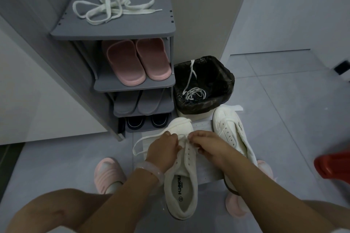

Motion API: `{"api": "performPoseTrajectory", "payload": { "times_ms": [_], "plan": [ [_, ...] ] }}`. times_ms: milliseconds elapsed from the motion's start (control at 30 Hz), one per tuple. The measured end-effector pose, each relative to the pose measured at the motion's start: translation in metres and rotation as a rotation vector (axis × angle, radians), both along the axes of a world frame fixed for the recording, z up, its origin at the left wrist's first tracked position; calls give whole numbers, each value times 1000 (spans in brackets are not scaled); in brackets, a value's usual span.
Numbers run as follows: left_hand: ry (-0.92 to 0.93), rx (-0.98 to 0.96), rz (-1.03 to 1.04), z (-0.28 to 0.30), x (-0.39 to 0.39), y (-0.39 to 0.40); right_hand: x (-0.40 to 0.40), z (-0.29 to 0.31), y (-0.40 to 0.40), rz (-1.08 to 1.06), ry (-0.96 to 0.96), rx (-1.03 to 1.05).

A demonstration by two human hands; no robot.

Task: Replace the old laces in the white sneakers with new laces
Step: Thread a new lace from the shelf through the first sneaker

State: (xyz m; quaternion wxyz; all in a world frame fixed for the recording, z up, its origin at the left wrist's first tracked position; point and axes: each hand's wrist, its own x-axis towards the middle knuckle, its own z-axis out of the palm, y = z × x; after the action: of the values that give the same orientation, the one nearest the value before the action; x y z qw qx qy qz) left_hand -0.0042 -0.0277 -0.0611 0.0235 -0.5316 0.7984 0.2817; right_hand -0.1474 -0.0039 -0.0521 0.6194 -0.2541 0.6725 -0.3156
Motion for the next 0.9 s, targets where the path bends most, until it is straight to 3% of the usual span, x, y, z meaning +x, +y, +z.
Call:
{"api": "performPoseTrajectory", "payload": {
  "times_ms": [133,267,367,467,700,800,900],
  "plan": [
    [0,-9,-26,1,1,-2,-7,-5,-1,21,-10,39],
    [1,2,-35,4,1,-4,-11,-6,0,239,412,-96],
    [5,28,-23,6,3,-7,-5,-4,-1,445,564,-268],
    [15,50,-14,11,4,-11,-1,-10,1,677,684,-242],
    [217,278,-58,47,10,-29,3,-13,2,668,737,-226],
    [205,374,-105,55,15,-31,5,-9,3,670,747,-219],
    [314,350,-17,58,8,-26,9,0,5,710,773,-309]
  ]
}}
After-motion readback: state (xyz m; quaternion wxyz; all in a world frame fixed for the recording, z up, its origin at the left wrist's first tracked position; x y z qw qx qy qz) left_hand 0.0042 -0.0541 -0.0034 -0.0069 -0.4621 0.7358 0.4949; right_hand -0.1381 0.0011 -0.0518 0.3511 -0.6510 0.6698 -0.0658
